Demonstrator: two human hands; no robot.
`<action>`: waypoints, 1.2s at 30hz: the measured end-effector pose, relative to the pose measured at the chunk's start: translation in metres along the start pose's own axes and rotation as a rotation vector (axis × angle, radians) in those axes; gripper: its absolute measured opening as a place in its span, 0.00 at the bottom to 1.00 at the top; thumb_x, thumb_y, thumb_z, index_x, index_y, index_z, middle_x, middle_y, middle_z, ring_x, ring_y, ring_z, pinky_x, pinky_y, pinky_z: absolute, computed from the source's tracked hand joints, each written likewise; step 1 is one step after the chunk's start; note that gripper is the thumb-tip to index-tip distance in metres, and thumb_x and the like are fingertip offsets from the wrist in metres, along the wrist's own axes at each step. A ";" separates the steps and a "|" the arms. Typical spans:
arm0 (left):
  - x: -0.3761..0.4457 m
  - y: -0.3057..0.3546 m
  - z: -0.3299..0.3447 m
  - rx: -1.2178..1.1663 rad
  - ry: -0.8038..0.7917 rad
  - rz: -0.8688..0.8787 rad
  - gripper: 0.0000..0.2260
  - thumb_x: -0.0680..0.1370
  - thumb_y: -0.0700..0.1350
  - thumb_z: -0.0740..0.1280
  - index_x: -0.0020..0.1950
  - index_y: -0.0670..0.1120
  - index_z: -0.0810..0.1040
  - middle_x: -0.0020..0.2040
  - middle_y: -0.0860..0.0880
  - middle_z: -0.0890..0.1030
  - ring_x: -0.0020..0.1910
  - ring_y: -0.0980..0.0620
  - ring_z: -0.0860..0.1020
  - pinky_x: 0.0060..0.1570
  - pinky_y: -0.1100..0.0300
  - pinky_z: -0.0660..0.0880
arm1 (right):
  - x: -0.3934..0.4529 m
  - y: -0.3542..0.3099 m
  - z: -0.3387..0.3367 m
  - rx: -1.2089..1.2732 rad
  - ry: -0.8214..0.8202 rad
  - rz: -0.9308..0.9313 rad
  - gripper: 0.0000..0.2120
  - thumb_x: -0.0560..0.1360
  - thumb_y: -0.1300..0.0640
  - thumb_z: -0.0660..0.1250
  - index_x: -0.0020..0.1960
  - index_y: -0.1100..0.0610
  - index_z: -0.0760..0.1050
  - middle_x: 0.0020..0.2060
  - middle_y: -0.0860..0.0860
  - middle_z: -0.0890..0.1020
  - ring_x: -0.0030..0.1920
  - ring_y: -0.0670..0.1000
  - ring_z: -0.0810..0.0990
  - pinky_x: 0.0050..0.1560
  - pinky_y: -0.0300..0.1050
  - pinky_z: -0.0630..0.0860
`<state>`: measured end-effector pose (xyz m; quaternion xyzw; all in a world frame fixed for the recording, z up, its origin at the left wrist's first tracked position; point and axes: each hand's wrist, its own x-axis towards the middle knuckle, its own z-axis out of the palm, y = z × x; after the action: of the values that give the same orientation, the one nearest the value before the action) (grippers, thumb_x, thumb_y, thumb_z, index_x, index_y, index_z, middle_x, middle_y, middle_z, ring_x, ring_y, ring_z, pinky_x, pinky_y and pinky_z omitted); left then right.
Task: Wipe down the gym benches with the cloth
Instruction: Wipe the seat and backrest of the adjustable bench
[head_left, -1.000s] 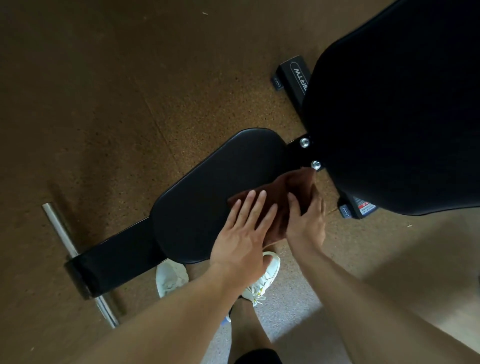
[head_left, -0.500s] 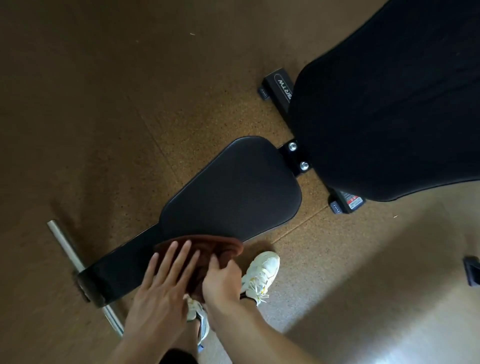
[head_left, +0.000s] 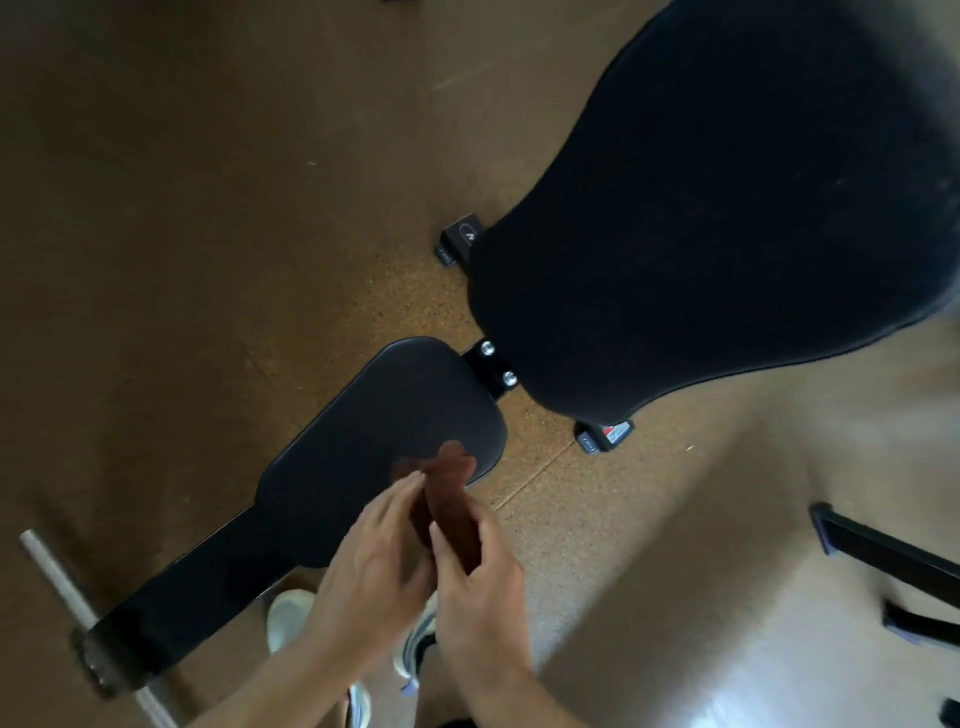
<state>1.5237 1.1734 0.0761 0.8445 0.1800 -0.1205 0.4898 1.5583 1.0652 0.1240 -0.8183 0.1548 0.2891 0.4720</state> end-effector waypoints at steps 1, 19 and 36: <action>0.010 0.022 -0.003 -0.056 -0.003 0.026 0.27 0.78 0.53 0.68 0.76 0.58 0.64 0.69 0.64 0.72 0.69 0.67 0.69 0.69 0.62 0.69 | -0.001 -0.013 -0.014 0.004 0.037 -0.038 0.13 0.80 0.51 0.69 0.63 0.38 0.77 0.52 0.32 0.84 0.57 0.33 0.80 0.60 0.38 0.79; 0.060 0.264 -0.053 -0.484 0.045 0.274 0.13 0.75 0.58 0.73 0.55 0.58 0.73 0.48 0.56 0.84 0.47 0.57 0.83 0.48 0.52 0.81 | -0.023 -0.217 -0.217 -0.524 0.986 -1.008 0.23 0.77 0.60 0.74 0.69 0.59 0.74 0.72 0.61 0.71 0.75 0.71 0.63 0.79 0.64 0.57; 0.062 0.168 -0.024 -0.375 0.130 -0.156 0.21 0.80 0.45 0.67 0.71 0.60 0.71 0.65 0.64 0.76 0.65 0.66 0.73 0.67 0.60 0.72 | 0.080 -0.306 -0.197 -1.216 0.348 -0.613 0.49 0.66 0.36 0.78 0.78 0.38 0.53 0.74 0.49 0.64 0.69 0.60 0.71 0.58 0.61 0.76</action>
<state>1.6512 1.1292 0.1961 0.7282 0.2955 -0.0676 0.6147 1.8467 1.0521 0.3602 -0.9783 -0.1984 0.0430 -0.0406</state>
